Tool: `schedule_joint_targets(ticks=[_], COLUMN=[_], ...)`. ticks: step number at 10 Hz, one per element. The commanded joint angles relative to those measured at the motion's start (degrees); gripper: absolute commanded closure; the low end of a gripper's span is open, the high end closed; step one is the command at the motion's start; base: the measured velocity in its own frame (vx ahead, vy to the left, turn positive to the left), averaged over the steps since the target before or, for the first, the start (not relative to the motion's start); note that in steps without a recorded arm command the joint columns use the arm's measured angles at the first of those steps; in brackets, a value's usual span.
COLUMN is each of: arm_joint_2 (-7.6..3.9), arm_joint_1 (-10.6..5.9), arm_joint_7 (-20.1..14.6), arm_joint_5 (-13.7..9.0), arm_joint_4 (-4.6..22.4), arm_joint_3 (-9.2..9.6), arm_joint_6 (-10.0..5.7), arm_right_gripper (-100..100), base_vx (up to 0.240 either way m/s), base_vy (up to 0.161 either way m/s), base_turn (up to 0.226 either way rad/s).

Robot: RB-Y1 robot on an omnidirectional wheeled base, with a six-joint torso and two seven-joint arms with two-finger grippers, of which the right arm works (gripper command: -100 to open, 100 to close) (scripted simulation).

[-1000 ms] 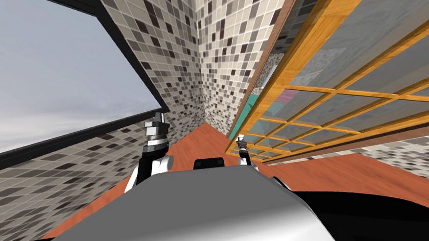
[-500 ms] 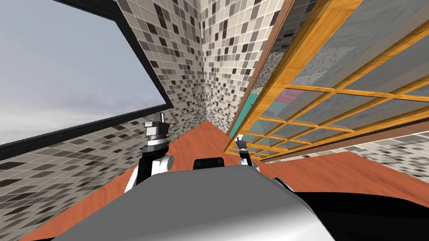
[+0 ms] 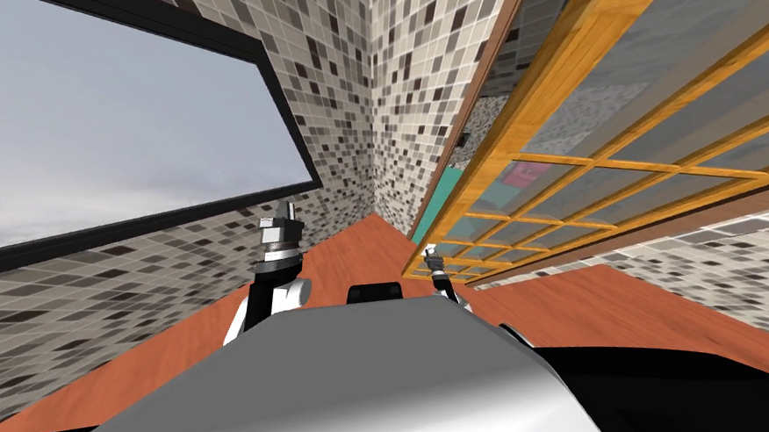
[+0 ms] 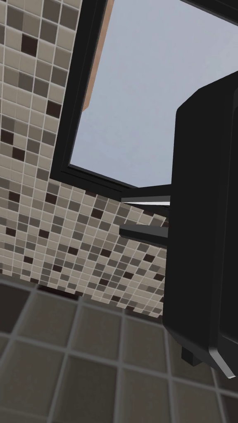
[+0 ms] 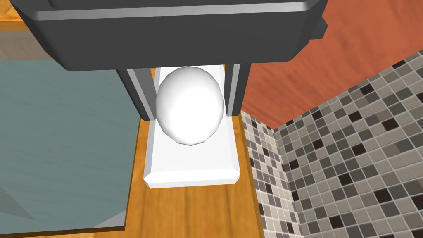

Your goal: Pull the door open

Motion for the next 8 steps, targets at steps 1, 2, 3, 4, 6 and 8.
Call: schedule_joint_targets(ticks=[1,2,3,4,6,8], arm_joint_2=[0.0,-0.67,-1.14,-1.67,-2.79,-3.55], arm_joint_1=[0.0,0.75,1.11,1.52,2.38,2.96], arm_joint_7=[0.0,-1.0,-1.6,-2.3,-3.7,-4.6], arm_joint_5=[0.0,0.6,0.9,1.2,1.9,2.4], arm_joint_4=[0.0,0.1,0.0,0.0,0.0,0.0], arm_joint_3=[0.0,1.0,1.49,2.05,3.22,4.02], arm_joint_6=[0.0,-1.03,-1.73,-2.52,-4.18,-5.31], arm_right_gripper=[100,100,100,100,100,100], base_vx=[-0.089,-0.121,-0.216,-0.254,-0.204,-0.171], base_vy=[-0.016,-0.02,-0.043,-0.032,-0.044,-0.044], base_turn=[0.023,0.119,0.124,0.092,0.103,0.063])
